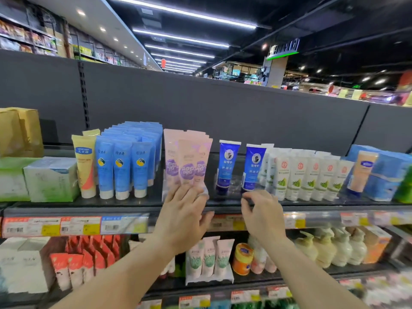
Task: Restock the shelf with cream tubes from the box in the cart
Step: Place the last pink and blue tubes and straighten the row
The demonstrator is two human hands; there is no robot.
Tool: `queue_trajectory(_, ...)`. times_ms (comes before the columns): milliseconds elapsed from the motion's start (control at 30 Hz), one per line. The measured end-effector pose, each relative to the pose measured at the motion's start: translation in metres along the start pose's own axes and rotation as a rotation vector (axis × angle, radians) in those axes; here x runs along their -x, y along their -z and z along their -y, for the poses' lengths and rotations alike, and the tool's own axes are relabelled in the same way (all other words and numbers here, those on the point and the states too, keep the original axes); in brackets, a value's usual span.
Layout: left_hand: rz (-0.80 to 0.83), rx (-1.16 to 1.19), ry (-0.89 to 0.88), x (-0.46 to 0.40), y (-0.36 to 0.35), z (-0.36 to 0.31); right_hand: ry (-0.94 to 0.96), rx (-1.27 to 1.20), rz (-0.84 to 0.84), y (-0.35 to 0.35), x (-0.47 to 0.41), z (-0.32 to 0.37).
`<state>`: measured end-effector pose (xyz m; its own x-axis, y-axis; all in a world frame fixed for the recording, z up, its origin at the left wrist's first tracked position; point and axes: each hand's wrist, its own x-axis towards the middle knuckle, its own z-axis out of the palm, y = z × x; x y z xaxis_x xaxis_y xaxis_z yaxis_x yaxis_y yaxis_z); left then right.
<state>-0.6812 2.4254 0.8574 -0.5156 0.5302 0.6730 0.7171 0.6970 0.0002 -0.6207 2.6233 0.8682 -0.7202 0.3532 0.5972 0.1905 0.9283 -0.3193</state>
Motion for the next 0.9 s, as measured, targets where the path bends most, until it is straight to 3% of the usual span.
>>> queue_trajectory(233, 0.094, -0.115, 0.101, -0.04, -0.018, -0.052, 0.069, 0.028, 0.218, 0.014, -0.011, -0.044)
queue_trajectory(367, 0.175, -0.179, 0.217, -0.046, -0.023, -0.065, 0.19, 0.041, 0.261, 0.018, -0.023, -0.052)
queue_trajectory(567, 0.171, -0.269, 0.299, -0.044, -0.024, -0.076, 0.234, -0.013, 0.353, 0.024, -0.033, -0.062)
queue_trajectory(733, 0.196, -0.313, 0.346, -0.042, -0.023, -0.087, 0.28, 0.061, 0.426, 0.024, -0.042, -0.061)
queue_trajectory(900, 0.221, -0.338, 0.365, -0.044, -0.021, -0.096, 0.383, 0.195, 0.396, 0.027, -0.045, -0.06)
